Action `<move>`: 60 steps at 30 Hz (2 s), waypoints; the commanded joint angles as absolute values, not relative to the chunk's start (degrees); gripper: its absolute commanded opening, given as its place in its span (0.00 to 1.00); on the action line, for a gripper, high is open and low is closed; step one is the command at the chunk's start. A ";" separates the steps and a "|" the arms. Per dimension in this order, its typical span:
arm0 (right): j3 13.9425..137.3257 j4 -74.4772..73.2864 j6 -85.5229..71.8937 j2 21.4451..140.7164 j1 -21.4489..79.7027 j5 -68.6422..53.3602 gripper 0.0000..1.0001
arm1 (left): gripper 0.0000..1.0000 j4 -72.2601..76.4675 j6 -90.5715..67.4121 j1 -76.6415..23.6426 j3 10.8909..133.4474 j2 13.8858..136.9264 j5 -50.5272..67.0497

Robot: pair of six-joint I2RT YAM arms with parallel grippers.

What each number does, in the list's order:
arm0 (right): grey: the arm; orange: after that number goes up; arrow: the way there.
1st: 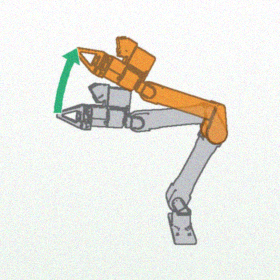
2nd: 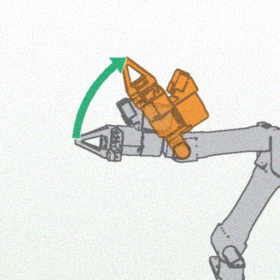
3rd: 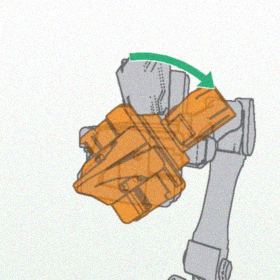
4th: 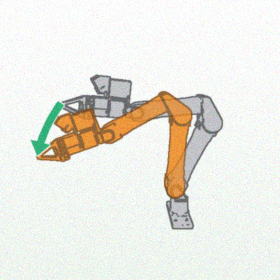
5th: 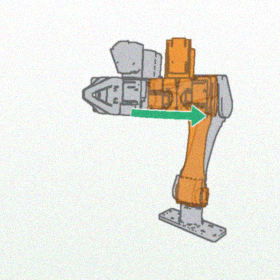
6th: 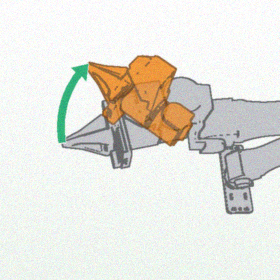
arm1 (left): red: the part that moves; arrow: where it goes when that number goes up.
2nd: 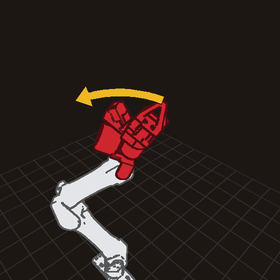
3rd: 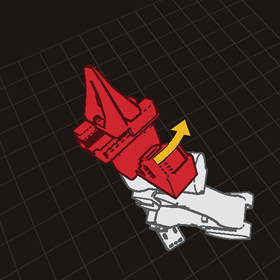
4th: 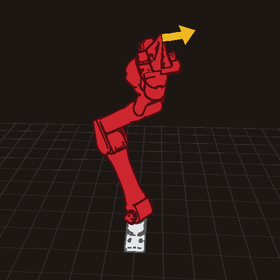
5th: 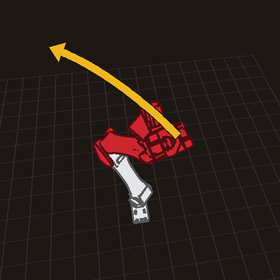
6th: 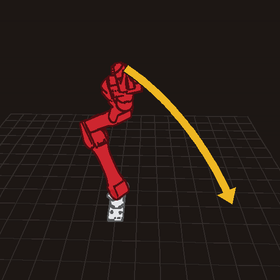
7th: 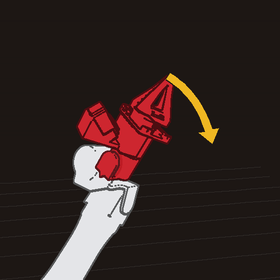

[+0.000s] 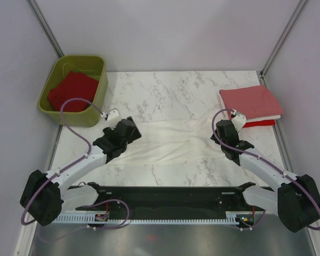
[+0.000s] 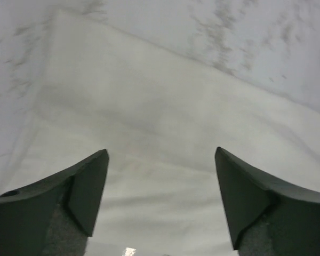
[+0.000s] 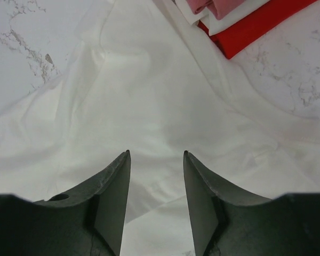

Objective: Fold and stack the t-shirts
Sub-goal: Fold the tshirt

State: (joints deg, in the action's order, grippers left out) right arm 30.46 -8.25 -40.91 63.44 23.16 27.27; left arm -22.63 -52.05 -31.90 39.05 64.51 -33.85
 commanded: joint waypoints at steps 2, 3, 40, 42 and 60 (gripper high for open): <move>31.55 -8.44 -41.75 64.42 22.68 31.20 0.45 | 1.00 -3.35 -35.87 -42.70 42.26 69.14 -29.71; 31.73 -8.61 -41.84 65.21 22.41 31.55 0.43 | 1.00 -2.30 -34.29 -46.02 43.49 70.74 -29.27; 31.03 -8.79 -45.44 76.46 3.69 14.15 0.13 | 0.72 0.35 5.01 -70.31 88.50 123.92 -30.40; 30.94 -8.62 -45.44 76.46 3.43 13.89 0.14 | 0.71 -1.21 5.54 -70.22 89.73 124.89 -31.90; 29.18 -6.33 -45.09 77.52 -1.30 8.79 0.14 | 0.54 -5.27 1.76 -69.17 90.53 127.09 -35.59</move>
